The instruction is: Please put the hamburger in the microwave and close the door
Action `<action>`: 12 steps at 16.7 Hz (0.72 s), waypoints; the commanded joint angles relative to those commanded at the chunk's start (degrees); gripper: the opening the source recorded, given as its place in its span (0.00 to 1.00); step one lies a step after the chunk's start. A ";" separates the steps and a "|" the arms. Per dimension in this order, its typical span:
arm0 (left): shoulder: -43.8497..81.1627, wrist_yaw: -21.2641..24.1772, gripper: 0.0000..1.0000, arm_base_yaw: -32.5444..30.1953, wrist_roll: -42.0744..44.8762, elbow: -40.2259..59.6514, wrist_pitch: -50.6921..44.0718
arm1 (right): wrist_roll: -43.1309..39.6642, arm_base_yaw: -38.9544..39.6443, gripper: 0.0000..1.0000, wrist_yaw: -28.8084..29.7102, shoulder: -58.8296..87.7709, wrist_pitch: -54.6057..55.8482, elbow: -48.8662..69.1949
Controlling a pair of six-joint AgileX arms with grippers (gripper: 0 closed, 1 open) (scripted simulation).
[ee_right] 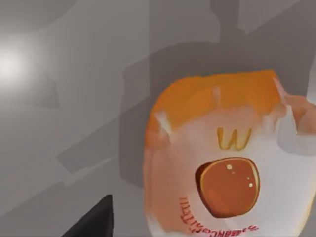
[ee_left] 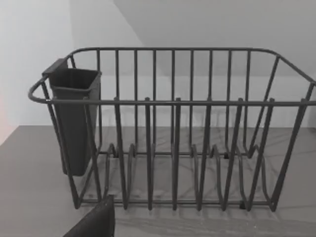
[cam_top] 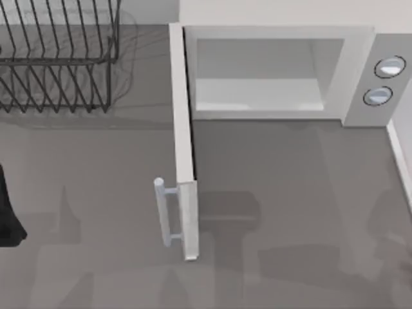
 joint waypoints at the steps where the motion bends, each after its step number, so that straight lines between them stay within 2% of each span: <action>1: 0.00 0.00 1.00 0.00 0.00 0.00 0.00 | 0.02 0.03 1.00 0.00 1.23 2.50 -1.14; 7: 0.00 0.00 1.00 0.00 0.00 0.00 0.00 | 0.23 0.12 1.00 -0.01 8.93 17.70 -8.31; 12: 0.00 0.00 1.00 0.00 0.00 0.00 0.00 | 0.23 0.13 1.00 -0.01 9.64 18.81 -8.94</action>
